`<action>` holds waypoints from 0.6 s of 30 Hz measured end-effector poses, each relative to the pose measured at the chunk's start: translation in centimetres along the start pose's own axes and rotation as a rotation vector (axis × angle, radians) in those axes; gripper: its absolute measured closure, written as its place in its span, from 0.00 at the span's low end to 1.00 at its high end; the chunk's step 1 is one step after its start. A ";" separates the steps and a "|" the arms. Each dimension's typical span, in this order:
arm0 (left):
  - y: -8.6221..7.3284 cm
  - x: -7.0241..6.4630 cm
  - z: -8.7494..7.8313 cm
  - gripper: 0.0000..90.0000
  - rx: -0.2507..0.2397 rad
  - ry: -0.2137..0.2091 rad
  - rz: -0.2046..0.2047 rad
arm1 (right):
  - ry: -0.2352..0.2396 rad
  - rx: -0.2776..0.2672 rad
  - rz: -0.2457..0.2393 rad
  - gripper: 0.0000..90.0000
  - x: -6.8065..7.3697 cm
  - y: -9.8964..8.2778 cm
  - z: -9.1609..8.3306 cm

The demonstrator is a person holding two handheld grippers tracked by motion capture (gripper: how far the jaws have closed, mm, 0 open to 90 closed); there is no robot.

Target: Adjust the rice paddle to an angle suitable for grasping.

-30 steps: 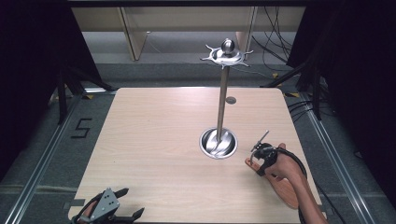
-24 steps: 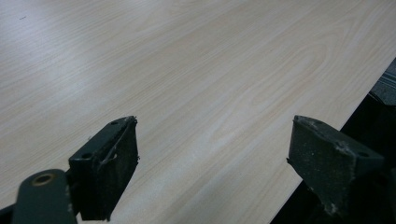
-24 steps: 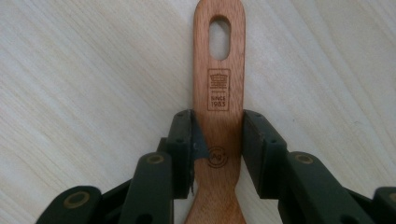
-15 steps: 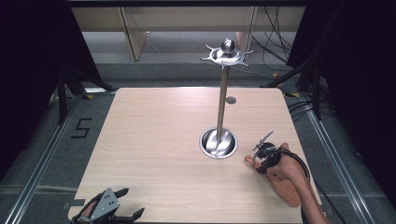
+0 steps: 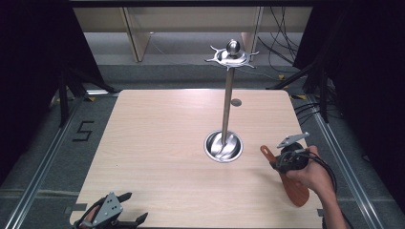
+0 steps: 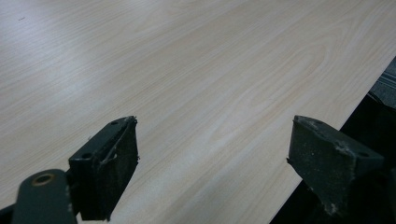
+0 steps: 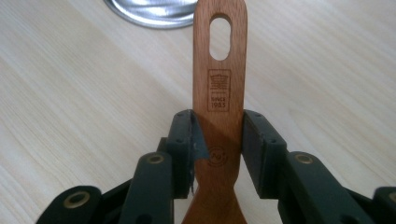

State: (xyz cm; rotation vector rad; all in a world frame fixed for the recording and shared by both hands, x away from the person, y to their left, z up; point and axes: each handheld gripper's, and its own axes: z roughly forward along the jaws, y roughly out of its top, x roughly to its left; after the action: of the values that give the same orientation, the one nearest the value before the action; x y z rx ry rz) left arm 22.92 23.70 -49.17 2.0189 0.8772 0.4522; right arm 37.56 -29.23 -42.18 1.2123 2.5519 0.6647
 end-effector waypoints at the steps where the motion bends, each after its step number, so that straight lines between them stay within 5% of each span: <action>1: -0.1 0.0 0.1 0.17 -0.007 0.006 -0.002 | 0.000 -0.030 -0.009 0.74 -0.2 -0.2 -0.2; 6: 0.0 0.1 0.2 0.17 0.002 0.015 0.009 | 0.006 -0.099 0.009 0.75 -0.3 -0.9 -1.4; 8: 0.0 0.0 0.1 0.17 0.000 0.004 0.007 | -0.006 -0.172 0.015 0.75 -0.5 -1.3 -1.7; 10: 0.1 0.3 0.0 0.17 0.017 0.013 0.052 | 0.010 -0.150 0.027 0.75 -0.5 -1.4 -2.2; 12: 0.0 0.0 0.1 0.17 0.006 0.002 0.003 | 0.012 -0.211 0.019 0.75 -0.8 -1.8 -2.7; 18: 0.1 0.2 0.1 0.17 0.002 0.003 0.031 | 0.051 -0.306 0.009 0.75 -1.1 -2.1 -4.0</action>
State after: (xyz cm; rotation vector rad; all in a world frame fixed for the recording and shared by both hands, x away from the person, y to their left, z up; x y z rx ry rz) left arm 23.11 23.75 -49.18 2.0364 0.8490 0.4716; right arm 35.25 -32.40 -39.77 1.1143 2.3714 1.0554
